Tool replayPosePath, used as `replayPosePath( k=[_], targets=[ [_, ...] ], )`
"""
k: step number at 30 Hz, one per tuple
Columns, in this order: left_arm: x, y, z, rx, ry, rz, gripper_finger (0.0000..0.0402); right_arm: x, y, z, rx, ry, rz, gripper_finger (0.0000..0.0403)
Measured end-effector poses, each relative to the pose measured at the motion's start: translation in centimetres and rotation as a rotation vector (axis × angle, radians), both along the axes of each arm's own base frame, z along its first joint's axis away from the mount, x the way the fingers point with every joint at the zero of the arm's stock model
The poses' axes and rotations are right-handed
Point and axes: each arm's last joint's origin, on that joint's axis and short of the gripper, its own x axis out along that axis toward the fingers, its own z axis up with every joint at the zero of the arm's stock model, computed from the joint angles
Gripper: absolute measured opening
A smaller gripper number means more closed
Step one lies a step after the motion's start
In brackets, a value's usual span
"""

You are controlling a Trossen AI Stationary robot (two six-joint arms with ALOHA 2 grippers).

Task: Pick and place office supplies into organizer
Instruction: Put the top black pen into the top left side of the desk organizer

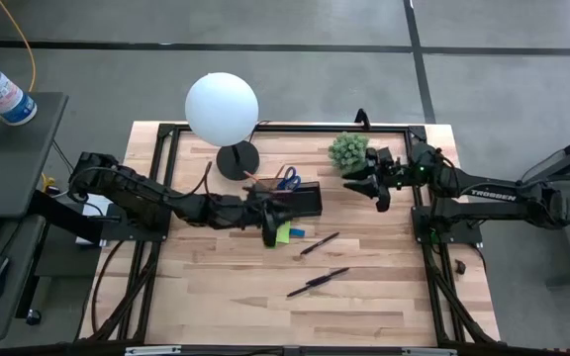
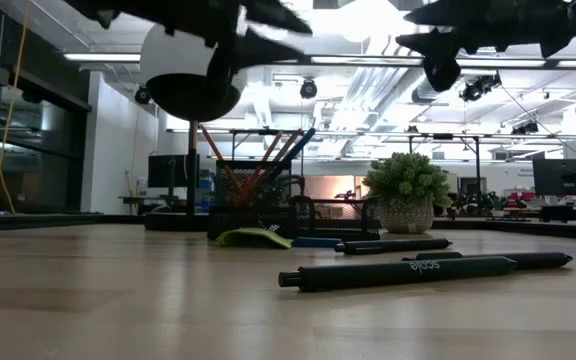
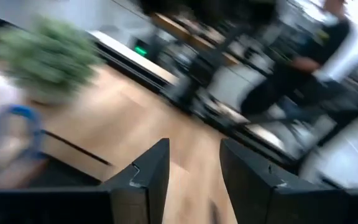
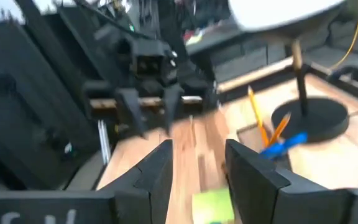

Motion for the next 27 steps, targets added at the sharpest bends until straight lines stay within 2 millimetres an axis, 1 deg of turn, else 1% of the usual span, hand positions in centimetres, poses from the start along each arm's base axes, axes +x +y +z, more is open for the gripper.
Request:
replayPosePath(
  k=[5, 10, 16, 20, 22, 27],
  targets=[
    [-0.2, -2.3, -0.5, -0.022, 0.06, -0.198, 0.0129, 0.0, 0.6, -1.0, -0.012, 0.101, 0.045, 0.0138],
    [-0.4, -3.7, -0.7, -0.128, 0.068, -0.238, 0.0129, 0.0, 1.4, -1.7, 0.011, 0.172, 0.087, 0.0138],
    [-0.4, -3.9, -0.8, -0.146, 0.079, -0.316, 0.0129, -0.3, 2.9, -3.3, -0.023, 0.34, 0.166, 0.0138],
    [-0.5, -3.9, -1.1, -0.145, 0.11, -0.319, 0.0129, -0.8, 3.6, -4.4, -0.067, 0.469, 0.139, 0.0138],
    [-0.6, -3.9, -1.3, -0.144, 0.136, -0.318, 0.0129, -0.9, 4.0, -5.0, -0.103, 0.506, 0.144, 0.0138],
    [-0.8, -3.8, -1.8, -0.143, 0.185, -0.314, 0.0129, -1.4, 5.1, -7.3, -0.151, 0.576, 0.18, 0.0138]
  ],
)
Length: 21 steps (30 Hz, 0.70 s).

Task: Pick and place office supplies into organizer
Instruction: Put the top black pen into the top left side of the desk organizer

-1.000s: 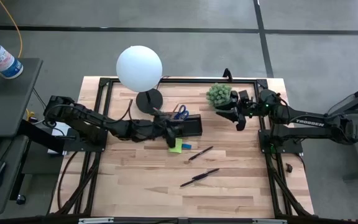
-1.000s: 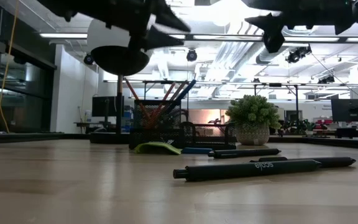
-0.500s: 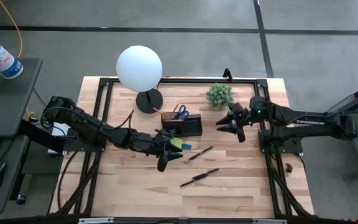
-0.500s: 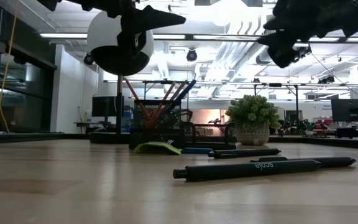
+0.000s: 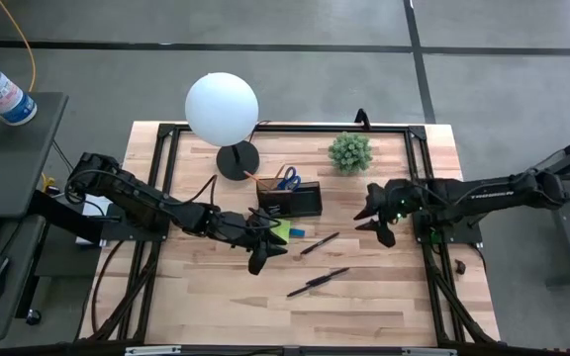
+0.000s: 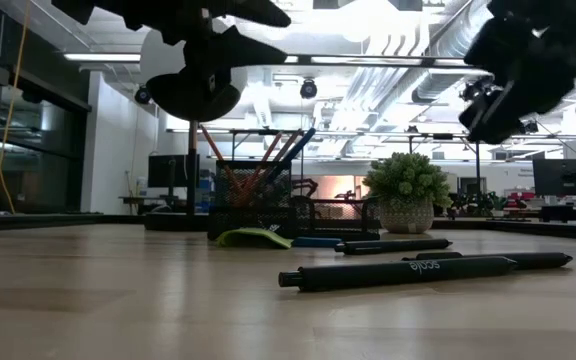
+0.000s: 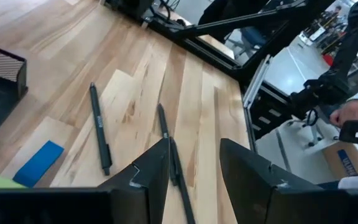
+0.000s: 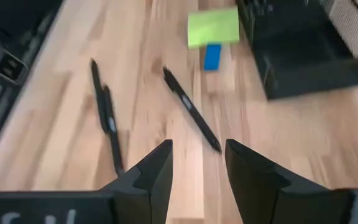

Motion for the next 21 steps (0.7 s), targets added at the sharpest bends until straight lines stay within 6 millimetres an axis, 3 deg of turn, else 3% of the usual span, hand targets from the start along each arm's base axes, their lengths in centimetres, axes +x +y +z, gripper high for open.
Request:
replayPosePath(
  k=[4, 12, 21],
  targets=[
    [0.0, 0.0, 0.0, 0.0, 0.004, 0.001, 0.0129, -0.2, 0.6, -2.0, -0.027, 0.02, 0.015, 0.0138],
    [0.0, 0.0, 0.0, -0.015, 0.002, 0.008, 0.0129, 0.7, 0.7, -5.2, -0.123, -0.102, 0.058, 0.0138],
    [0.0, 0.1, 0.0, -0.07, -0.003, 0.048, 0.0129, 1.2, 0.7, -8.6, -0.227, -0.073, 0.124, 0.0138]
  ],
)
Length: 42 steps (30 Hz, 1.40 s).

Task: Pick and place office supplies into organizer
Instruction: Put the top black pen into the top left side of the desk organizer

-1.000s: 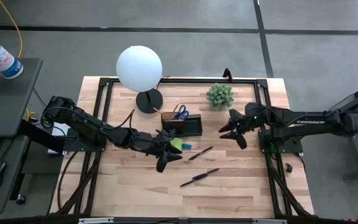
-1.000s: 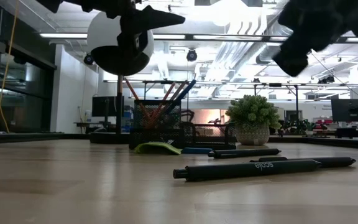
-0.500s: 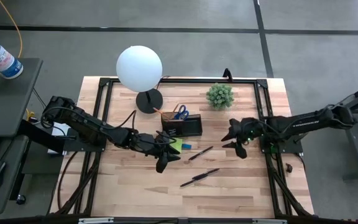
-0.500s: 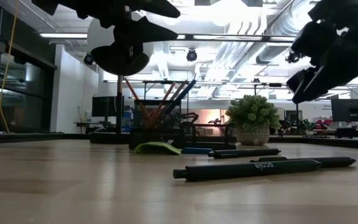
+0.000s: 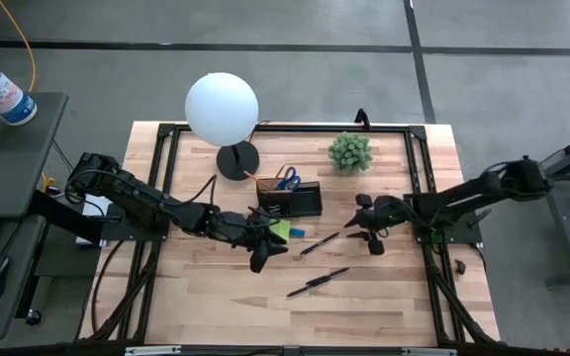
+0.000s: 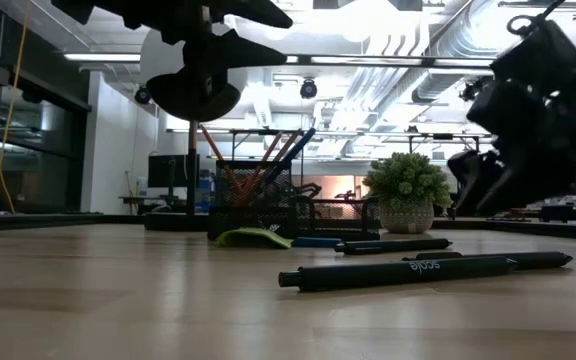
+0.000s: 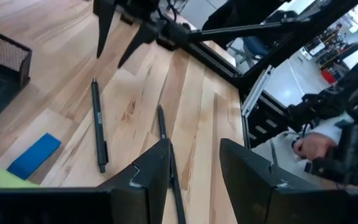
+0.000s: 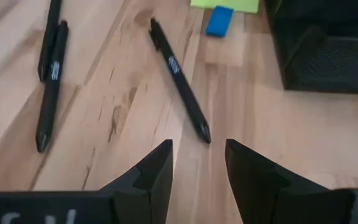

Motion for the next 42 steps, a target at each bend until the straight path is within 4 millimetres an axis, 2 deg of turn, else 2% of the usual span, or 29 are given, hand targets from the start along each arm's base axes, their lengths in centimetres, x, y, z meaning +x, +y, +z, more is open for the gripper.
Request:
replayPosePath(
  k=[6, 18, 25, 32, 38, 42],
  targets=[
    [0.1, 0.0, 0.2, -0.004, -0.027, 0.002, 0.0129, 1.0, 0.1, -1.4, -0.044, -0.004, 0.061, 0.0136],
    [0.1, 0.1, 0.2, -0.054, -0.023, 0.059, 0.0129, 2.3, -0.2, -3.4, 0.009, -0.023, 0.088, 0.0105],
    [0.1, 0.1, 0.2, -0.081, -0.023, 0.069, 0.0129, 2.3, -1.0, -3.0, 0.045, -0.052, 0.079, 0.0101],
    [0.1, 0.1, 0.2, -0.084, -0.022, 0.071, 0.0129, 2.4, -1.0, -2.0, 0.071, -0.106, 0.083, 0.0101],
    [0.1, 0.1, 0.2, -0.084, -0.022, 0.071, 0.0129, 2.5, -1.2, -1.2, 0.014, -0.164, 0.102, 0.0103],
    [0.1, 0.1, 0.2, -0.084, -0.021, 0.071, 0.0129, 2.3, -1.6, -1.5, -0.029, -0.144, 0.123, 0.01]
  ],
)
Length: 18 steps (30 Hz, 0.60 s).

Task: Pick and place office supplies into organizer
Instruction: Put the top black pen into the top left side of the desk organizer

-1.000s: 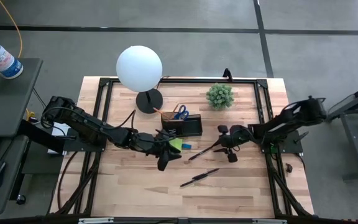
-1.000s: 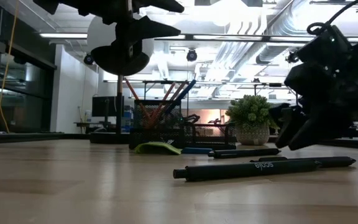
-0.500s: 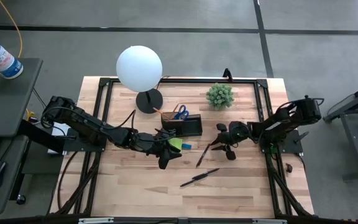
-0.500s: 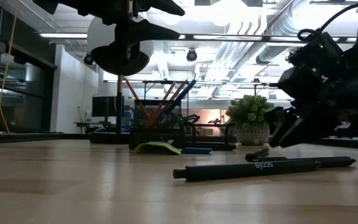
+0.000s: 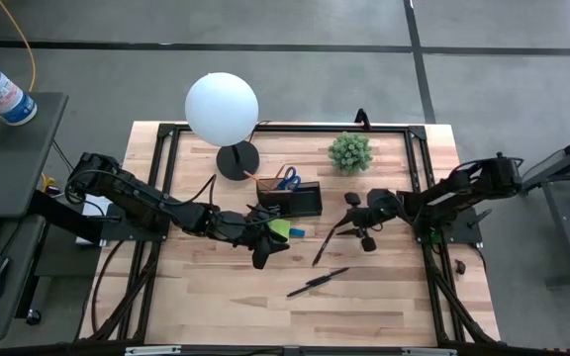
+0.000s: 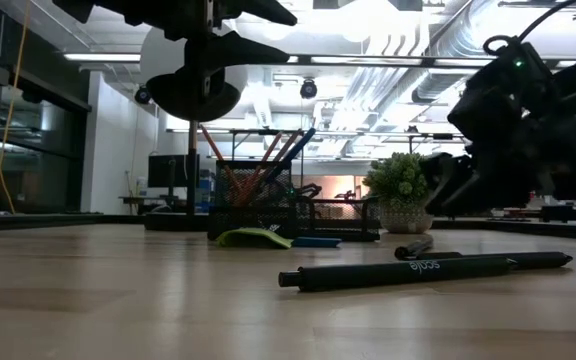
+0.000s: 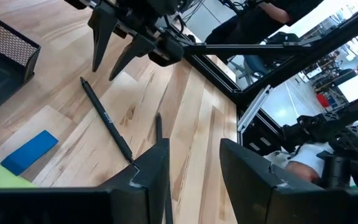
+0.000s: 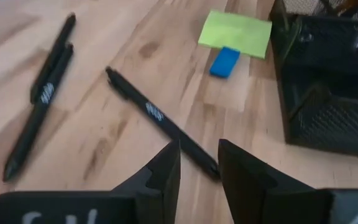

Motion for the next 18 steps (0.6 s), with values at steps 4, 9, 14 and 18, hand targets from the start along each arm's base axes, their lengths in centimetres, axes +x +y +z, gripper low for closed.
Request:
replayPosePath(
  k=[4, 9, 14, 18],
  targets=[
    [0.0, 0.0, 0.0, 0.0, 0.001, 0.0, 0.0129, -0.2, -0.6, -0.2, -0.03, 0.017, -0.009, 0.0099],
    [0.0, 0.0, 0.0, 0.002, 0.002, 0.0, 0.0129, 0.2, -1.7, -0.1, -0.014, 0.047, -0.035, 0.0099],
    [0.0, 0.0, 0.0, 0.004, 0.002, -0.001, 0.0129, 0.8, -2.2, 0.2, -0.001, 0.074, 0.013, 0.0099],
    [0.0, 0.0, 0.0, 0.004, 0.003, -0.001, 0.0129, 0.8, -2.2, -0.1, 0.0, 0.106, 0.048, 0.0099]
  ],
)
